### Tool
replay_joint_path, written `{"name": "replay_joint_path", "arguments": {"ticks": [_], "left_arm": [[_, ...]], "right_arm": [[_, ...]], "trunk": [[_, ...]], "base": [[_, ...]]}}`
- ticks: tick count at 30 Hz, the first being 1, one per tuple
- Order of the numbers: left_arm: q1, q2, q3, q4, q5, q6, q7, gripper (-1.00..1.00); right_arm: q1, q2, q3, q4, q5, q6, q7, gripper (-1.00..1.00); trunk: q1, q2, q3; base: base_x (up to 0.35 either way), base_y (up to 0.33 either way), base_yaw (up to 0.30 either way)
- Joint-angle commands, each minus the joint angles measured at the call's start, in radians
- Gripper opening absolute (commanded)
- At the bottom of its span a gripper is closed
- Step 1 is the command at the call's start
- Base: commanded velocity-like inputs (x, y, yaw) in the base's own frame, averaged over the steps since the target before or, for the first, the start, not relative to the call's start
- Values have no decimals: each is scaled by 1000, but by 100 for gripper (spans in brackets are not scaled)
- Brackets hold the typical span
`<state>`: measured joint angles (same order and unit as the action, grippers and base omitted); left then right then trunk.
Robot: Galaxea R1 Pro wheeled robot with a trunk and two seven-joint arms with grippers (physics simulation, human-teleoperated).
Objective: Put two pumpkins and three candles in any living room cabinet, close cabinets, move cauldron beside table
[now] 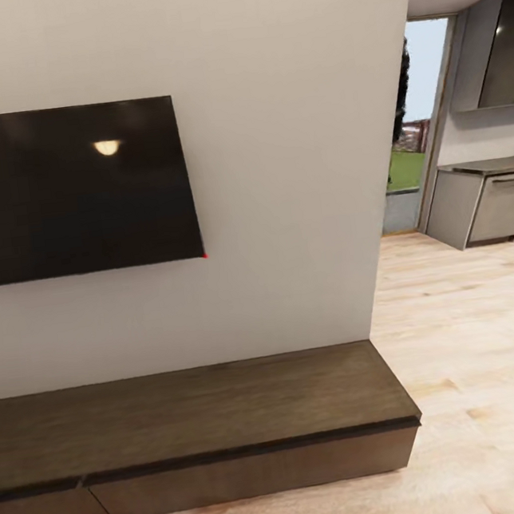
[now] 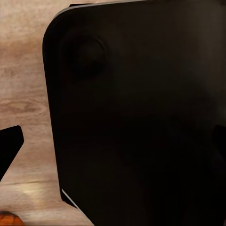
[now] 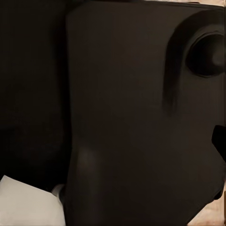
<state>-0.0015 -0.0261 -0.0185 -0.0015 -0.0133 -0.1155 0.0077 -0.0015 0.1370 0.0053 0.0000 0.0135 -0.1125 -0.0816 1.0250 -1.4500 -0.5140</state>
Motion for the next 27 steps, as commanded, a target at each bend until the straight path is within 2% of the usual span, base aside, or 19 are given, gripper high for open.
{"name": "replay_joint_path", "arguments": {"ticks": [1, 9, 24, 27], "left_arm": [[0, 0, 2, 0, 0, 0, 0, 100], [0, -1, 13, 0, 9, 2, 0, 100], [0, 0, 10, -2, 4, 11, 0, 100], [0, 2, 10, -31, 7, 24, -2, 100]], "right_arm": [[0, -2, 0, 0, -1, -1, 0, 100], [0, -6, -3, 0, -10, -3, 0, 100], [0, -9, -10, 0, -18, -1, 0, 100], [0, -12, -13, 0, -18, 0, -1, 100]], "trunk": [[0, 0, 0], [0, 0, -1], [-58, 105, 46], [-69, 126, 56]], "base": [[2, -5, 78], [0, -1, 16], [0, 0, 0], [0, 0, 0]]}}
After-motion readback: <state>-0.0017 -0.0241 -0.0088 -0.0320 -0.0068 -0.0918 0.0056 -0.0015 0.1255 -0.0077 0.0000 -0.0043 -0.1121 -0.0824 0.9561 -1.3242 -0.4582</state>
